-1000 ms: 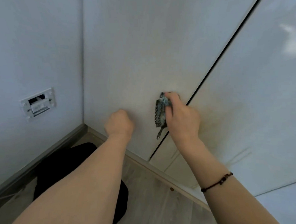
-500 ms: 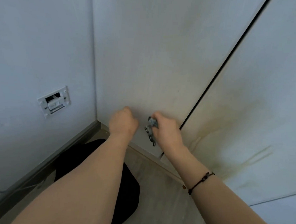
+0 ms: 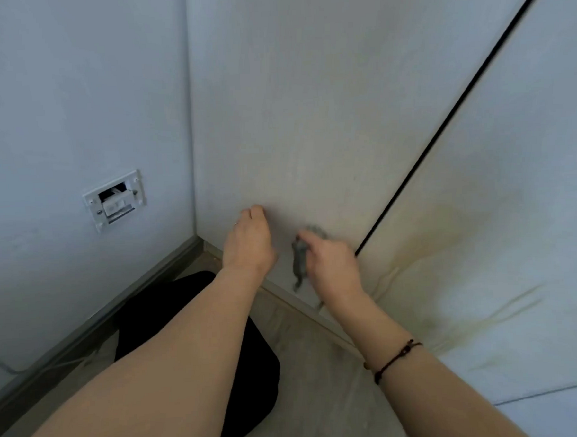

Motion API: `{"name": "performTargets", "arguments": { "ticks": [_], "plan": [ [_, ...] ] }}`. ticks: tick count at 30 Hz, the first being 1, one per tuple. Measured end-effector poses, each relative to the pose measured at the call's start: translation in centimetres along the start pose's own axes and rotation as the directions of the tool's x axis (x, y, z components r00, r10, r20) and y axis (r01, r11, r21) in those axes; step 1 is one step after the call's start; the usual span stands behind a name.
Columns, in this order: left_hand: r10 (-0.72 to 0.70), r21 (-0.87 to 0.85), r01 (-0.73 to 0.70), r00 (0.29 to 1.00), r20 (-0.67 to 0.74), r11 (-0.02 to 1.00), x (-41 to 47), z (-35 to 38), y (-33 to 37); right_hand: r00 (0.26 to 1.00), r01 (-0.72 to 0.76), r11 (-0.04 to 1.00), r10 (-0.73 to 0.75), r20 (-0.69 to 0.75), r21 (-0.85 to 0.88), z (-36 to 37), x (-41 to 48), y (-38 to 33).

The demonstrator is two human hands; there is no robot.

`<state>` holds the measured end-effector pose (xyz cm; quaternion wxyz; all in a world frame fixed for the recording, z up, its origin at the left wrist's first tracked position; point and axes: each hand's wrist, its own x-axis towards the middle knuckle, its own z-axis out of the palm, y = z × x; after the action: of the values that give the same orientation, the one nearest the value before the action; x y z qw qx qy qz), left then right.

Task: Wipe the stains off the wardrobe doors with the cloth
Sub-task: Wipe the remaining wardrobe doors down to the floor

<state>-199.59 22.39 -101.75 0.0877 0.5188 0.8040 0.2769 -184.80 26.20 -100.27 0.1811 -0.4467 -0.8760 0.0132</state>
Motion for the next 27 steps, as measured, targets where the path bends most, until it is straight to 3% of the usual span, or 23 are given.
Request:
{"name": "performTargets", "arguments": {
  "ticks": [1, 2, 3, 5, 6, 7, 8, 9, 10, 11, 12, 13, 14, 15, 17, 18, 20, 21, 22, 23, 24, 25, 27],
  "plan": [
    [-0.003, 0.001, 0.003, 1.0, -0.007, 1.0, 0.0, 0.1, -0.1, 0.966, 0.073, 0.995, -0.053, -0.255, 0.07, -2.1, 1.2, -0.6],
    [0.002, 0.002, -0.002, 1.0, -0.018, 1.0, 0.0, 0.1, 0.0, 0.873, 0.132, 0.983, -0.055, -0.485, 0.125, -4.8, 2.6, -0.9],
    [0.006, 0.009, -0.006, 0.999, -0.034, 1.0, 0.0, 0.3, -0.1, 0.786, 0.17, 0.965, -0.009, -0.619, 0.201, -7.6, 3.9, -1.1],
    [0.012, 0.034, -0.01, 0.998, -0.064, 0.999, -0.1, 0.7, -0.2, 0.698, 0.178, 0.937, 0.094, -0.709, 0.3, -9.9, 5.2, -0.9],
    [0.008, 0.041, -0.005, 0.998, -0.069, 0.999, -0.3, 0.8, -0.3, 0.674, 0.165, 0.957, 0.067, -0.736, 0.238, -9.6, 4.9, -1.1],
    [0.008, 0.046, -0.005, 0.998, -0.067, 0.999, -0.4, 0.9, -0.2, 0.717, 0.121, 0.987, -0.014, -0.697, 0.105, -7.5, 3.9, -0.8],
    [0.012, 0.05, -0.009, 0.998, -0.059, 0.999, -0.6, 0.9, 0.0, 0.842, 0.078, 0.997, -0.066, -0.535, 0.0, -4.7, 2.2, -0.1],
    [0.013, 0.055, -0.01, 0.998, -0.054, 0.998, -0.8, 1.0, 0.1, 0.967, 0.032, 0.998, -0.045, -0.252, -0.055, -1.8, 0.2, 0.4],
    [0.016, 0.057, -0.014, 0.999, -0.044, 0.998, -1.0, 0.9, 0.4, 0.998, -0.016, 0.993, 0.023, 0.055, -0.113, 0.7, -1.8, 1.1],
    [0.021, 0.059, -0.019, 1.0, -0.024, 0.998, -1.2, 1.0, 0.6, 0.96, -0.053, 0.986, 0.093, 0.264, -0.156, 2.0, -3.5, 2.0],
    [0.021, 0.064, -0.021, 1.0, 0.002, 0.998, -1.4, 1.2, 0.9, 0.929, -0.075, 0.982, 0.133, 0.344, -0.175, 2.3, -4.5, 2.7],
    [0.021, 0.072, -0.023, 0.999, 0.03, 0.997, -1.6, 1.5, 1.1, 0.933, -0.079, 0.98, 0.138, 0.334, -0.185, 1.6, -4.6, 2.9],
    [0.015, 0.082, -0.02, 0.998, 0.057, 0.996, -1.6, 1.8, 1.4, 0.974, -0.057, 0.988, 0.087, 0.21, -0.143, 0.3, -3.9, 2.8],
    [0.007, 0.082, -0.014, 0.996, 0.086, 0.997, -1.7, 2.1, 1.5, 0.999, -0.032, 0.998, 0.031, -0.015, -0.058, -1.4, -2.9, 2.2],
    [0.004, 0.071, -0.013, 0.992, 0.123, 0.997, -1.9, 2.7, 1.5, 0.882, 0.086, 0.988, -0.017, -0.471, 0.125, -5.6, 0.2, 1.4],
    [0.011, 0.076, -0.02, 0.992, 0.123, 0.997, -1.9, 2.8, 1.4, 0.823, 0.133, 0.971, 0.004, -0.568, 0.198, -7.1, 1.3, 1.4],
    [0.018, 0.093, -0.031, 0.991, 0.132, 0.995, -2.1, 3.0, 0.8, 0.8, 0.135, 0.967, 0.024, -0.6, 0.218, -6.8, 1.3, 1.8],
    [0.027, 0.094, -0.04, 0.989, 0.143, 0.995, -2.2, 3.1, 0.6, 0.829, 0.098, 0.984, 0.003, -0.56, 0.15, -5.0, 0.2, 2.4],
    [0.033, 0.093, -0.047, 0.989, 0.144, 0.995, -2.2, 3.0, 0.2, 0.904, 0.053, 0.996, -0.016, -0.426, 0.076, -2.5, -1.3, 3.0],
    [0.043, 0.101, -0.058, 0.988, 0.146, 0.993, -2.2, 2.9, 0.0, 0.978, 0.001, 1.0, 0.002, -0.21, 0.018, 0.3, -3.1, 3.6],
    [0.055, 0.109, -0.072, 0.987, 0.152, 0.991, -2.1, 2.8, -0.2, 0.998, -0.047, 0.998, 0.048, 0.038, -0.04, 2.9, -4.8, 4.1],
    [0.06, 0.106, -0.078, 0.985, 0.164, 0.991, -2.1, 2.8, -0.3, 0.967, -0.078, 0.992, 0.098, 0.233, -0.094, 4.9, -6.1, 4.5],
    [0.056, 0.101, -0.076, 0.981, 0.186, 0.992, -2.1, 2.7, -0.4, 0.922, -0.139, 0.985, 0.165, 0.351, -0.1, 6.4, -6.5, 4.4]
  ]
}}
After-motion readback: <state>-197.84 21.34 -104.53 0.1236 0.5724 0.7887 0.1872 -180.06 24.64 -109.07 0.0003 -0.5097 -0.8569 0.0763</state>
